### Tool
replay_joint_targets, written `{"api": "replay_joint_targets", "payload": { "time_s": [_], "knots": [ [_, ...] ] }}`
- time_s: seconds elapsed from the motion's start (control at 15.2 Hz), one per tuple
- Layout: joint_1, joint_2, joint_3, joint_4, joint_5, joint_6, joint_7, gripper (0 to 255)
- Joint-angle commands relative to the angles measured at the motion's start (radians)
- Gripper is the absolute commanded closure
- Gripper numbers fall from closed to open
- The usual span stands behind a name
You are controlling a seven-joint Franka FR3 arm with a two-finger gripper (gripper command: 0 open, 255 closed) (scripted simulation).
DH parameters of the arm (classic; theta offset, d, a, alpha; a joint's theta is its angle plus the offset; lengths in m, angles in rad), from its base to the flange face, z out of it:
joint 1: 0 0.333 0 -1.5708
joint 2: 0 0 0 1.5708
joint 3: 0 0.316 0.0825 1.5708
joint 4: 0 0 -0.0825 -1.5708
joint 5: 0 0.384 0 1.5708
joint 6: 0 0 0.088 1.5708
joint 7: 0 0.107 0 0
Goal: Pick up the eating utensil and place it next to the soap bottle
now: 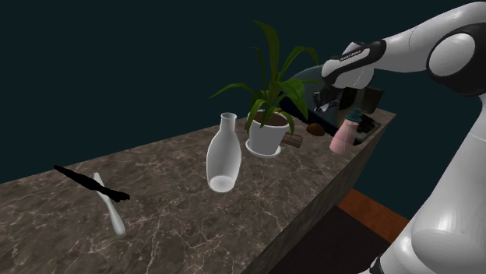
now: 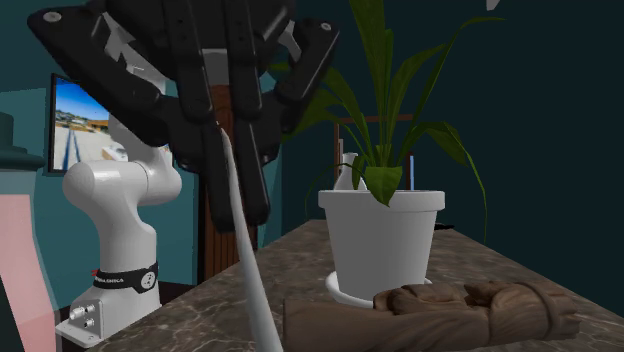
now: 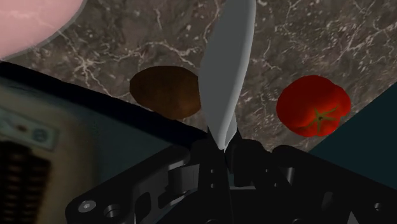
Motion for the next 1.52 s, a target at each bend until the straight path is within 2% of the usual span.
{"api": "replay_joint_targets", "payload": {
  "time_s": [0.0, 0.73, 1.45],
  "knots": [
    [0.002, -0.009, -0.002, 0.02, -0.011, -0.028, 0.008, 255],
    [0.007, -0.044, -0.005, 0.133, -0.049, -0.169, 0.035, 255],
    [0.005, -0.049, -0.007, 0.276, -0.056, -0.315, 0.043, 255]
  ]
}}
